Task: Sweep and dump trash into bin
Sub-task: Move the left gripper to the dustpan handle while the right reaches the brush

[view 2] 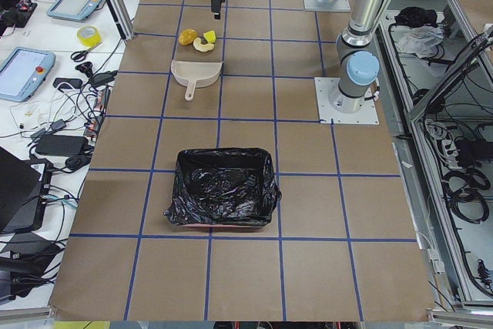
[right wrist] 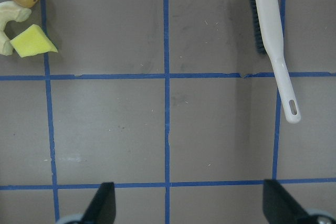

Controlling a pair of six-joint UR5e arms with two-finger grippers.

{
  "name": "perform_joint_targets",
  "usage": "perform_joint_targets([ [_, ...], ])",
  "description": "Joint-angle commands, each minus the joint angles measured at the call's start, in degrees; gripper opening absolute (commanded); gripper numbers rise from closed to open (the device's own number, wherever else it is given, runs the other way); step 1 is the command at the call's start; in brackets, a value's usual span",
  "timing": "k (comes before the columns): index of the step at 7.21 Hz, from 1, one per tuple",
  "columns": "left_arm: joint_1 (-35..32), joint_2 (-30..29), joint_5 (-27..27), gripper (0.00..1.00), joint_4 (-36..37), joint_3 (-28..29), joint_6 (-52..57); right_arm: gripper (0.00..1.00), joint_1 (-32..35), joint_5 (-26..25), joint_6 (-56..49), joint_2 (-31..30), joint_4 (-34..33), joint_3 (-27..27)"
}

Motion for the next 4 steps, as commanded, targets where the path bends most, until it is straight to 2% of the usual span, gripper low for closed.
perform_joint_targets([
  [1,-0.04,-0.01,-0.13,1.00,-0.04,0.02,-0.32,1.00,-0.07,0.00,0.01,-0.04,0.00,0.39],
  [3,0.05,-0.27,-0.04,1.00,-0.04,-0.07,0.38,1.00,-0.42,-0.70,0.01,0.40,-0.44,0.57],
  [4,0.75,-0.97,0.05,1.00,0.14,-0.15,4.30,1.00,-0.59,-0.79,0.70,0.40,-0.70,0.75],
])
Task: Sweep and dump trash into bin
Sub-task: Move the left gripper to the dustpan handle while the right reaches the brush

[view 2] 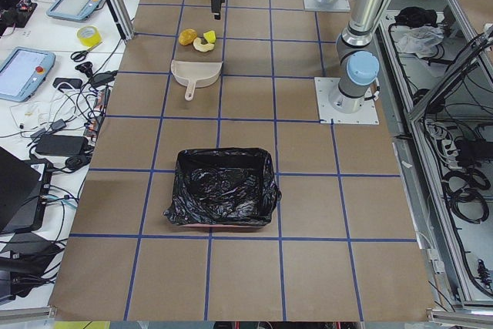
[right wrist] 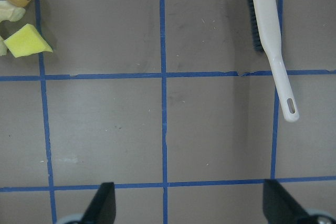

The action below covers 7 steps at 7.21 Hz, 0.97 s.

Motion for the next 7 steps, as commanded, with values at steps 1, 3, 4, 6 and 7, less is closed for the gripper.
perform_joint_targets([
  [1,1.82,-1.13,0.00,1.00,0.31,-0.18,10.60,1.00,-0.50,-0.30,-0.11,0.17,-0.75,1.94],
  [3,8.39,-2.71,-0.17,1.00,1.62,-2.36,29.72,1.00,-6.96,-0.13,-9.01,0.26,-1.02,3.87],
  [4,11.47,-4.19,-0.17,1.00,5.37,-4.64,41.93,1.00,-12.14,0.22,-15.95,0.44,-4.59,6.93],
  [6,12.47,-9.80,0.00,1.00,19.84,-8.43,60.36,1.00,-16.40,-0.82,-27.76,0.79,-17.57,16.32],
  [7,12.47,-12.70,-0.08,1.00,22.61,-7.40,66.08,1.00,-18.24,-2.74,-30.58,1.57,-19.63,18.46],
])
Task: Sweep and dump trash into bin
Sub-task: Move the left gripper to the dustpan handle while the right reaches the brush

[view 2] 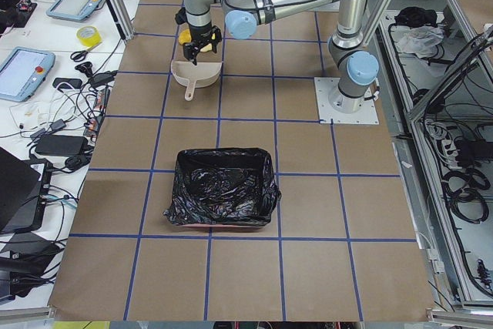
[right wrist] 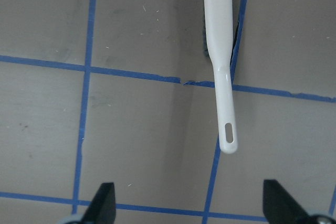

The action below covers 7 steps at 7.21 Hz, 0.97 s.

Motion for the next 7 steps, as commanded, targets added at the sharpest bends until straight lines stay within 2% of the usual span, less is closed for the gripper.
perform_joint_targets([
  [1,0.27,-6.26,-0.22,1.00,10.07,0.16,15.10,1.00,-4.65,-1.71,-9.88,3.16,-7.02,3.90],
  [2,0.27,-8.38,-0.31,1.00,12.55,0.24,18.12,1.00,-5.89,-1.88,-12.63,5.88,-9.74,3.99],
  [4,0.10,-11.72,0.04,0.99,12.49,1.56,22.09,1.00,-5.99,-2.06,-14.32,11.33,-12.82,4.16],
  [7,-0.08,-15.77,0.22,0.97,13.62,2.26,26.41,1.00,-5.99,-2.59,-15.65,15.66,-13.64,4.86],
])
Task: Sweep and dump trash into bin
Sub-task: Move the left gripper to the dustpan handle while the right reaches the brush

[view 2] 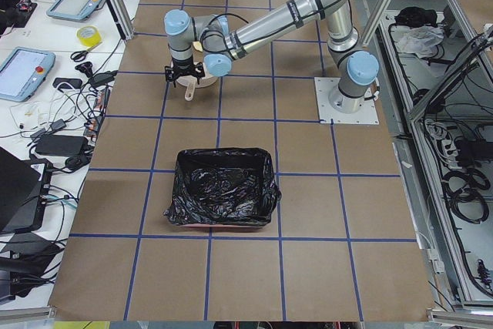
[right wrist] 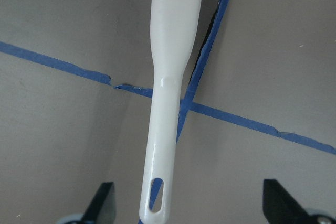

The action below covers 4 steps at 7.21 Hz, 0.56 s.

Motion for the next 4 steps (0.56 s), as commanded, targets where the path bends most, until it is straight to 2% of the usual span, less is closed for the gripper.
perform_joint_targets([
  [1,-0.06,-2.09,2.92,0.95,0.87,0.38,3.15,1.00,-0.02,-0.06,-0.29,2.38,-0.22,1.11],
  [4,-0.33,-2.44,3.74,0.94,0.96,0.03,3.34,1.00,-0.02,-0.24,-0.29,4.15,0.04,1.29],
])
